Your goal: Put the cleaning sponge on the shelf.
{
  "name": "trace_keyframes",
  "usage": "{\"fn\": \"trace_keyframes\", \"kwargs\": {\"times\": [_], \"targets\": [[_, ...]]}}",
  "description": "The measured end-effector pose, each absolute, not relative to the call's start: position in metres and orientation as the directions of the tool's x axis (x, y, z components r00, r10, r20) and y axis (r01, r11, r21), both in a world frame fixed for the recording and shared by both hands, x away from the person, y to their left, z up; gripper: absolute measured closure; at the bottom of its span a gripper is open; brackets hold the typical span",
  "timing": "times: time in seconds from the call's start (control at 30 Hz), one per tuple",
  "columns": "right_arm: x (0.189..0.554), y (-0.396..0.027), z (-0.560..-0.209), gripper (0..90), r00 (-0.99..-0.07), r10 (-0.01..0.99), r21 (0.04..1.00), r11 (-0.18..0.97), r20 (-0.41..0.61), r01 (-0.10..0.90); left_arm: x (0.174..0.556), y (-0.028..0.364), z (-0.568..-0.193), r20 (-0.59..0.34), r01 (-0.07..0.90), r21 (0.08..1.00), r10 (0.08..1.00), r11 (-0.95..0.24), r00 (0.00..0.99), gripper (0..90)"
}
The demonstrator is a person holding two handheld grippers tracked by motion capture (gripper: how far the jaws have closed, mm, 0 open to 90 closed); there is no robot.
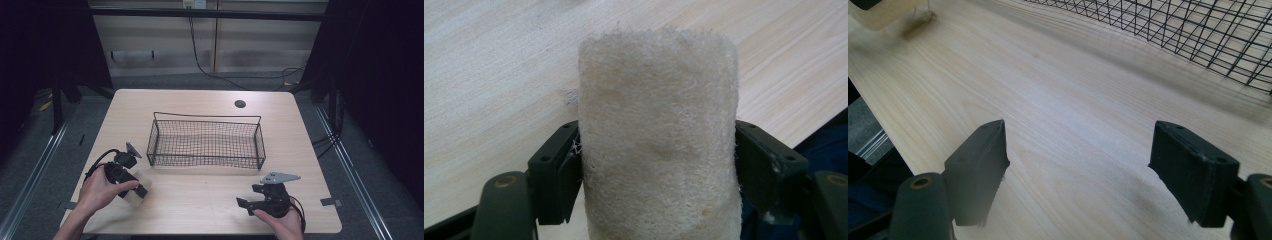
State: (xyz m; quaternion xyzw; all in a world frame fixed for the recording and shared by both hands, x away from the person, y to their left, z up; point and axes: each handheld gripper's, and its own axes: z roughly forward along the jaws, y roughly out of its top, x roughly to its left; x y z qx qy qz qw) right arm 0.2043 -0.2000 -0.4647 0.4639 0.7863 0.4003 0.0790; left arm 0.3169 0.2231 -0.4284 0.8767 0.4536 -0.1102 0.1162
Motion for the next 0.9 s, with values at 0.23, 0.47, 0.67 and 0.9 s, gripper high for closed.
{"fn": "trace_keyframes", "kwargs": {"times": [0.23, 0.47, 0.67, 0.9], "targets": [[0.205, -0.2, -0.465, 22.1, -0.555, 0.793, 0.702, 0.245, 0.252, 0.669, 0.315, 0.224, -0.422, -0.33, 0.802, 0.137, 0.737, -0.581, 0.59, 26.7], [0.205, -0.2, -0.465, 22.1, -0.555, 0.792, 0.7, 0.244, 0.255, 0.671, 0.312, 0.223, -0.41, -0.348, 0.783, 0.162, 0.708, -0.601, 0.615, 26.7], [0.204, -0.2, -0.465, 22.0, -0.557, 0.791, 0.701, 0.246, 0.254, 0.669, 0.314, 0.227, -0.405, -0.376, 0.782, 0.177, 0.694, -0.597, 0.614, 26.7], [0.205, -0.2, -0.465, 21.9, -0.557, 0.79, 0.701, 0.246, 0.255, 0.669, 0.313, 0.23, -0.399, -0.379, 0.775, 0.197, 0.683, -0.6, 0.625, 26.6]]}}
